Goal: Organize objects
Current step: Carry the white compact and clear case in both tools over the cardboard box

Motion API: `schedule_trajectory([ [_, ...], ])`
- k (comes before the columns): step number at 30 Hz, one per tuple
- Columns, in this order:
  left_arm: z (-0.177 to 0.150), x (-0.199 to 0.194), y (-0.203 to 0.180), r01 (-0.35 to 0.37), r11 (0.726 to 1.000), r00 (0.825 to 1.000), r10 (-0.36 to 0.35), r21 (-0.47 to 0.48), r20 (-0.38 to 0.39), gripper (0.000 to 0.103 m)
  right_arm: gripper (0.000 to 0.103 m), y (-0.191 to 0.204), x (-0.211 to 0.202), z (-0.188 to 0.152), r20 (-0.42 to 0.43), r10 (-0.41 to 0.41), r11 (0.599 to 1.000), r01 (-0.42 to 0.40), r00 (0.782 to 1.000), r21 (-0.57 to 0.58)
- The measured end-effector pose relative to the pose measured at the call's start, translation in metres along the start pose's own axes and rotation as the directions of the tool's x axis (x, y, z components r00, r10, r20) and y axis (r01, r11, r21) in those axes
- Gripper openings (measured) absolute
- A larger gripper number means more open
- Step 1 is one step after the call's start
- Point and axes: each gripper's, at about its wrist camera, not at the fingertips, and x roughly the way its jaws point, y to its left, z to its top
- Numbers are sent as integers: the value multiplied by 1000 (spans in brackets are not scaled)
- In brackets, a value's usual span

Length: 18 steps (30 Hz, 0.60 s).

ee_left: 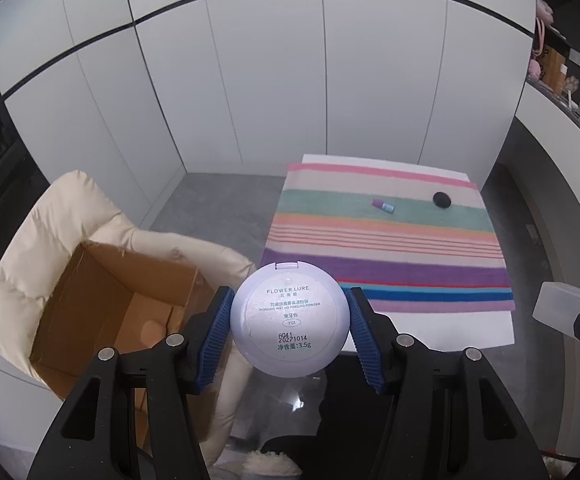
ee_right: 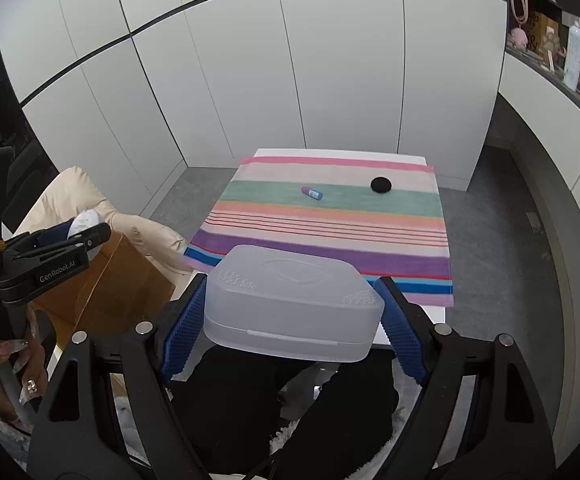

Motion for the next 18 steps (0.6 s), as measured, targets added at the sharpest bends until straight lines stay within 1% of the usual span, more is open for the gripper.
schedule_trajectory([
  [3, -4, 6, 15, -12, 1000, 1000, 12, -2, -6, 58, 84, 4, 11, 4, -28, -7, 1000, 6, 1000, -10],
  [9, -10, 16, 49, -9, 999, 999, 7, -45, -49, 58, 84, 22, 37, 6, -68, -30, 999, 27, 997, -46],
  [13, -17, 14, 69, -22, 997, 999, 18, -73, -52, 58, 84, 45, 58, 3, -109, -1, 996, -9, 994, -84],
  [16, -25, 12, 86, -46, 995, 998, 41, -91, -56, 58, 84, 69, 67, 3, -122, 28, 989, -45, 992, -138],
  [18, -32, 11, 105, -62, 990, 996, 54, -123, -68, 58, 84, 87, 72, 4, -125, 45, 982, -67, 991, -178],
])
